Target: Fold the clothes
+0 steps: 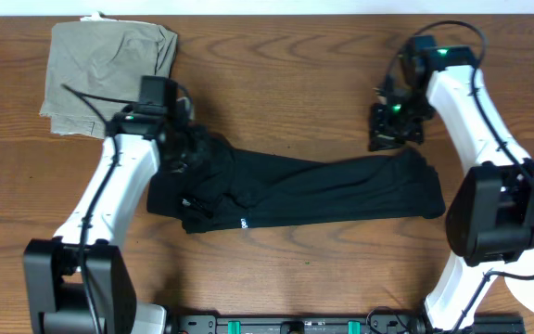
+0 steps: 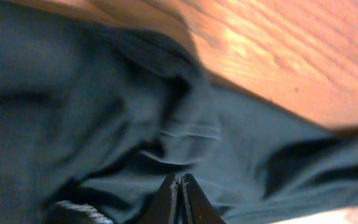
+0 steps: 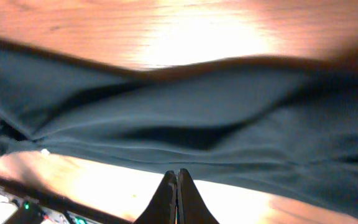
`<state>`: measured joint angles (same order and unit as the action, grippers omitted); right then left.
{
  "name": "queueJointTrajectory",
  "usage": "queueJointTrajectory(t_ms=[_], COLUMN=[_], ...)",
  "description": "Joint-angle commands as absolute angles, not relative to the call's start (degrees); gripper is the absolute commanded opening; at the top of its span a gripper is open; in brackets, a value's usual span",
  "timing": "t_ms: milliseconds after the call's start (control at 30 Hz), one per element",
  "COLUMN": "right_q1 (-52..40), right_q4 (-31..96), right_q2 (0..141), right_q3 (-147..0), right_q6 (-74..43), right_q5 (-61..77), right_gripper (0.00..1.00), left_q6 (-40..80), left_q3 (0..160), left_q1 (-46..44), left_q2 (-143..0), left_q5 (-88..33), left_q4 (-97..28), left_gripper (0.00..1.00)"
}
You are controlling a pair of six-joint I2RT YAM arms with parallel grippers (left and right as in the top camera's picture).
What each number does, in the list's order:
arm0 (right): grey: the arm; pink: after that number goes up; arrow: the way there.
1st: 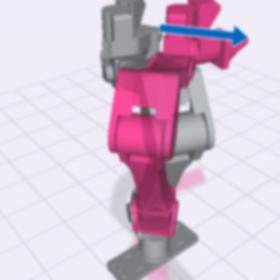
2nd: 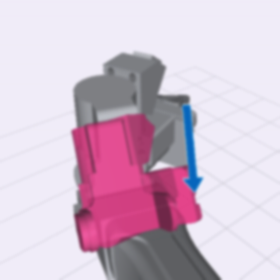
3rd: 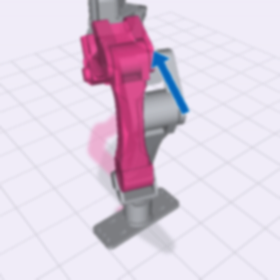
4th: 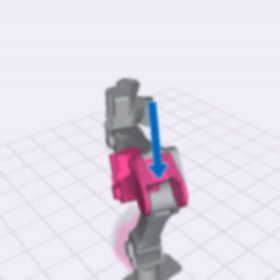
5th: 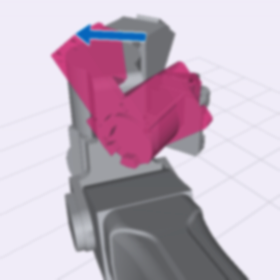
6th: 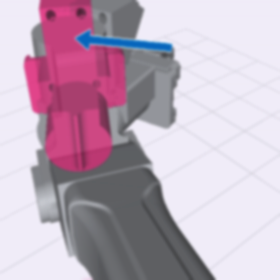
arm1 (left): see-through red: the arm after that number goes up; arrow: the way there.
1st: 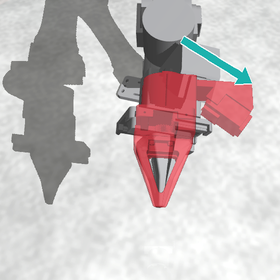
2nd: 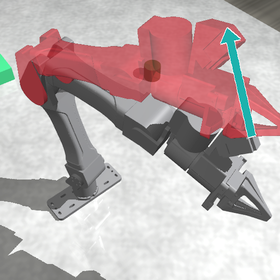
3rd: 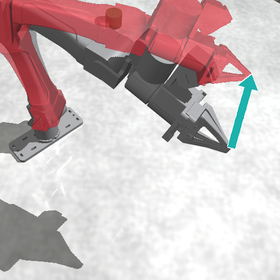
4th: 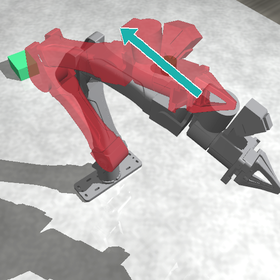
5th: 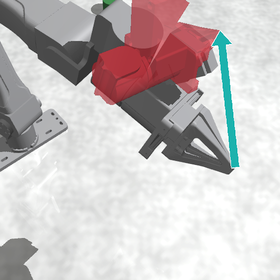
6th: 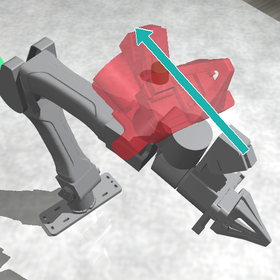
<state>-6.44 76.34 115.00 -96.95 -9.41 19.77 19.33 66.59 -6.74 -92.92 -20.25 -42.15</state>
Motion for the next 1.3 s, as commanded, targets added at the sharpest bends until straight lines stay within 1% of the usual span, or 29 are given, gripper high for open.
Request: queueJointTrajectory(t_ms=[0,167,533,733,867,933,1133,1267], right_q1=[-9.9,-13.2,-14.1,-14.2,-14.3,-14.3,-14.3,-14.3], right_q4=[75.0,73.6,74.6,75.4,75.6,74.8,70.0,66.8], right_q2=[114.7,114.7,114.7,114.7,114.7,114.7,114.7,114.7], right_q3=[-97.4,-97.4,-97.4,-97.3,-96.4,-95.2,-88.1,-82.6], right_q6=[-7.7,-11.6,-12.2,-12.3,-15.2,-15.3,-15.4,-15.6], right_q5=[21.8,20.4,20.3,17.1,12.1,11.8,11.8,11.8], right_gripper=[0.01,0.01,0.01,0.01,0.01,0.01,0.01,0.01], left_q6=[17.4,18.7,19.8,19.8,19.8,19.7,19.1,19.1], left_q3=[67.4,67.4,67.4,67.4,67.4,67.4,67.4,67.4], left_q1=[-10.4,-14.0,-14.1,-13.4,-11.9,-11.0,-9.1,-8.3], left_q2=[-94.1,-95.4,-104.9,-105.2,-105.1,-104.7,-102.5,-101.3], left_q5=[-22.9,-19.8,-19.2,-10.8,-6.6,-5.4,-3.0,2.9], left_q4=[-41.6,-38.4,-35.4,-37.0,-39.3,-39.9,-41.1,-42.1], left_gripper=[0.06,0.06,0.06,0.06,0.06,0.05,0.06,0.06])
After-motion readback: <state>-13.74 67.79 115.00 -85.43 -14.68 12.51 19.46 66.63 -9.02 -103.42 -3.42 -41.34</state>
